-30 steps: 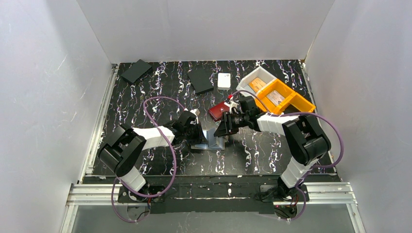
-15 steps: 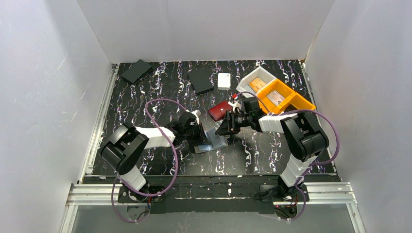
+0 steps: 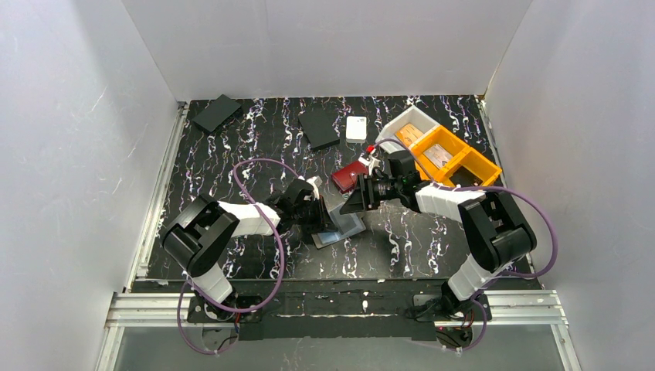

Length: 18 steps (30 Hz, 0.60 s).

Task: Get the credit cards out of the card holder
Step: Remove the credit card from the card holder.

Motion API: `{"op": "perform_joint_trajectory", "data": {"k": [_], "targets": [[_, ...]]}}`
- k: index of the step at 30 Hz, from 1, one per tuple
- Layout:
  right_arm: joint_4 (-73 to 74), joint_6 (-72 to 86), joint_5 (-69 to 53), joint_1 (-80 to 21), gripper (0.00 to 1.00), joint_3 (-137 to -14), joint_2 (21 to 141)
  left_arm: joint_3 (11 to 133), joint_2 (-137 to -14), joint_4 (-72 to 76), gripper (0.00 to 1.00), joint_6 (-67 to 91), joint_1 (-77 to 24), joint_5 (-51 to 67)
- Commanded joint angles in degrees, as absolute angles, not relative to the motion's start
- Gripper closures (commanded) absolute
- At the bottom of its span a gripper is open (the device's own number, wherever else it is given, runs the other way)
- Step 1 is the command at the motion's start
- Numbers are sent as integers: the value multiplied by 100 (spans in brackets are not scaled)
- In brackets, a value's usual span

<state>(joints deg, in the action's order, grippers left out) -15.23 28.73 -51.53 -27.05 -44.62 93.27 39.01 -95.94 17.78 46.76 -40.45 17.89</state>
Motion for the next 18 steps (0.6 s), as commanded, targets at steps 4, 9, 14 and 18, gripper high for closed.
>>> {"op": "perform_joint_trajectory", "data": {"k": [4, 9, 14, 18], "targets": [[-887, 2314, -4663, -2699, 43, -4536, 9331, 3624, -9839, 1107, 97, 4561, -4148, 1645], [-568, 2121, -4245, -2689, 43, -4561, 9390, 3644, -9863, 1109, 97, 4561, -4147, 1659], [-448, 2063, -4145, -2688, 43, -4605, 9498, 3657, -9858, 1113, 97, 4558, -4148, 1661], [-426, 2035, -4103, -2688, 43, -4593, 9504, 3655, -9871, 1116, 97, 4562, -4145, 1669]]}}
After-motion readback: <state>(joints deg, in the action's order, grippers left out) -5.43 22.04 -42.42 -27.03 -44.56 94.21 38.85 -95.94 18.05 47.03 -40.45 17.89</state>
